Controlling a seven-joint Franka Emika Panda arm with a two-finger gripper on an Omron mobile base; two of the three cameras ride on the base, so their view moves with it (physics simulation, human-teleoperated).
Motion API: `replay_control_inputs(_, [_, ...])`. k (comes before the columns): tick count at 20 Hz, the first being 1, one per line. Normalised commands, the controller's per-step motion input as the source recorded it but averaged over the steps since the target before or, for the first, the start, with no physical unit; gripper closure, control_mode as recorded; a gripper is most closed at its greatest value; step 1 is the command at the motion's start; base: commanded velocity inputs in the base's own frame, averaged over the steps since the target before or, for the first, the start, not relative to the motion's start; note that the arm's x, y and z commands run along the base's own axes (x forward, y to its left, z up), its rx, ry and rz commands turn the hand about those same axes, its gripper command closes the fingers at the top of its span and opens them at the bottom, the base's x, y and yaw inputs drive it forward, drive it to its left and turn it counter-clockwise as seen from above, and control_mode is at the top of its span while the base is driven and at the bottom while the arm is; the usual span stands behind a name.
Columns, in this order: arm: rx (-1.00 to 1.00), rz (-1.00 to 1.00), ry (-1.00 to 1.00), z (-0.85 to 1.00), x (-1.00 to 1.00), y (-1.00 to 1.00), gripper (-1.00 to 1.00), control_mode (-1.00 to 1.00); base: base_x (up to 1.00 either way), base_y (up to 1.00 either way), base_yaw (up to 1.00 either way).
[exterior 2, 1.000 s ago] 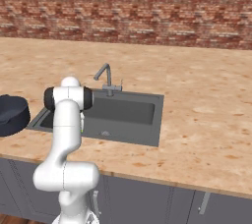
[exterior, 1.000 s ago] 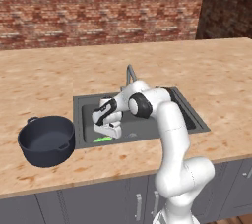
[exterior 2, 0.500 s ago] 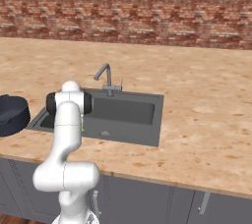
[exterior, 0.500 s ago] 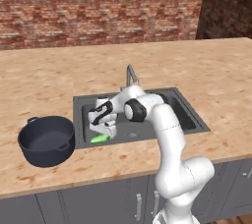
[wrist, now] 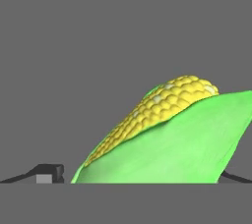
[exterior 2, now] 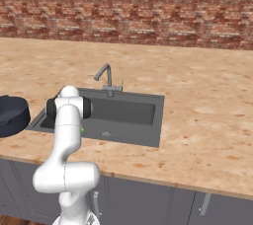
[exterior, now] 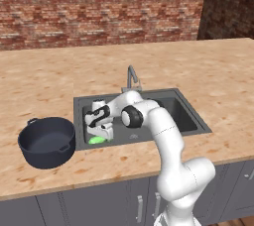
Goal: Dump the corn from the pot into the sink. Then turn on the water and wash the corn. Then turn off the water and put the corn back in the pot.
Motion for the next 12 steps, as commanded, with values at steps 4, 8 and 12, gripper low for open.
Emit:
replay_control_inputs(4, [-0.01, -0.01, 0.0, -0.09, -0.14, 0.12, 1.0, -1.0, 0.0, 0.0, 0.0])
replay_control_inputs(8, [0.0, -0.12, -0.13, 0.74, -0.48, -0.16, 1.0, -1.0, 0.0, 0.0, 0.0])
replay_control_inputs(12, [0.0, -0.18, -0.25, 1.0, -0.6, -0.44, 1.0, -1.0, 0.0, 0.0, 0.0])
